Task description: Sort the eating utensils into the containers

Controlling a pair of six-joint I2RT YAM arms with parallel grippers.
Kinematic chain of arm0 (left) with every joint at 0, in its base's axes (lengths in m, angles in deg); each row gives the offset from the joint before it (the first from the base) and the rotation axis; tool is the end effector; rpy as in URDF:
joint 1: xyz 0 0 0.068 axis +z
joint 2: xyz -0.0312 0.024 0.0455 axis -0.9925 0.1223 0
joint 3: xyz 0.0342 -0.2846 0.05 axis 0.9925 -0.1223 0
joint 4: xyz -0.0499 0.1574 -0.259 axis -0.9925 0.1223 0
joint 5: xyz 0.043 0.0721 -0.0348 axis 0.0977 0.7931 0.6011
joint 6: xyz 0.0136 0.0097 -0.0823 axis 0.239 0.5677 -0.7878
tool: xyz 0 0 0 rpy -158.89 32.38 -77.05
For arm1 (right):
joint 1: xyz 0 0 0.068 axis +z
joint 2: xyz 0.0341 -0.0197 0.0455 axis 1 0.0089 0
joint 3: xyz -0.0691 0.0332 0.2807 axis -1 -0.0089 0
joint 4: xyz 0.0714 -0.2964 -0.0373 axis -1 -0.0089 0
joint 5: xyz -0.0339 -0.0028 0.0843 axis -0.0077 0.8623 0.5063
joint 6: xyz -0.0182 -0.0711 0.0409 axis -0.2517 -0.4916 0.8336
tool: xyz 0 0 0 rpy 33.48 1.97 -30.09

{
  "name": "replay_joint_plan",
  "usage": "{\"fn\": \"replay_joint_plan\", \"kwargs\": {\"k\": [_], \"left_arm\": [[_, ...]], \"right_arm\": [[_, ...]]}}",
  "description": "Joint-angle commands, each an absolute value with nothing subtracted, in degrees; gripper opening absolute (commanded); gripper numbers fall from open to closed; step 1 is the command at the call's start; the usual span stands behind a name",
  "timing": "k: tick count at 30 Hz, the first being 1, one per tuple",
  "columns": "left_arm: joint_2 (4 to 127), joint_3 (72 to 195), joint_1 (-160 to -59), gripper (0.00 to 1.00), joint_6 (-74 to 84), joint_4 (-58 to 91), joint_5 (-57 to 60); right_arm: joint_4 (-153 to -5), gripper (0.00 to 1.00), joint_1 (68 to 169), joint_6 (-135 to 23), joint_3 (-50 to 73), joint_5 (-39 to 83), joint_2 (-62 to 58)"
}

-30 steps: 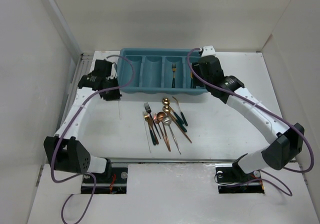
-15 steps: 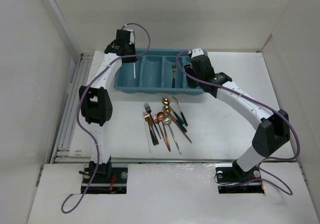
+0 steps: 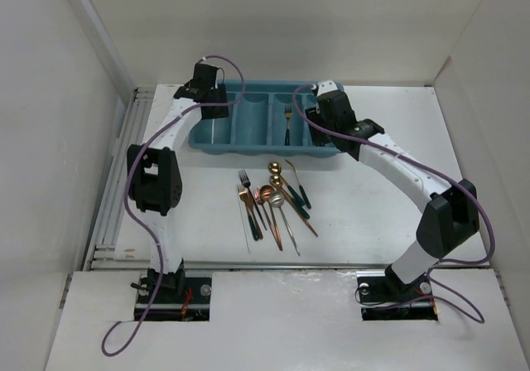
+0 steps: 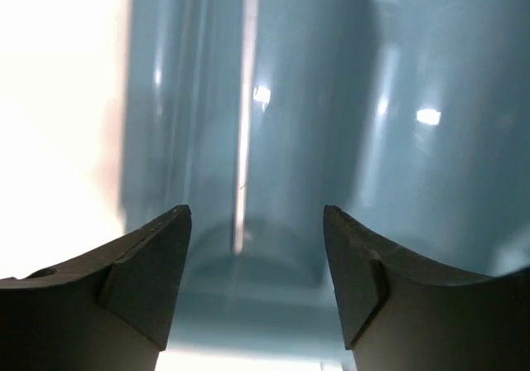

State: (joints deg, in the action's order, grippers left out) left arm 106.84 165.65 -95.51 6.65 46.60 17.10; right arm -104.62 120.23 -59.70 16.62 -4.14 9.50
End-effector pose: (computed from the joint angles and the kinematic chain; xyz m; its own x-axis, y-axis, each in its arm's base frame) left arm 0.5477 -0.1119 0.2636 -0.6495 -0.0384 -0.7594 0.0028 0.9986 -0.0528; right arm 0.3953 0.2072 0.3075 -0.5418 -0.2615 -0.7988 -0.2332 0.9598 -0.1561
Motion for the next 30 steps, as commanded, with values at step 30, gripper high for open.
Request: {"fn": "replay_joint_plan", "kwargs": {"k": [30], "left_arm": [[81.57,116.82,-116.91,0.34,-10.93,49.79,4.30]], "right_arm": [[-113.30,0.57,126.75,-42.90,0.82,-13.20,-15.26]]}}
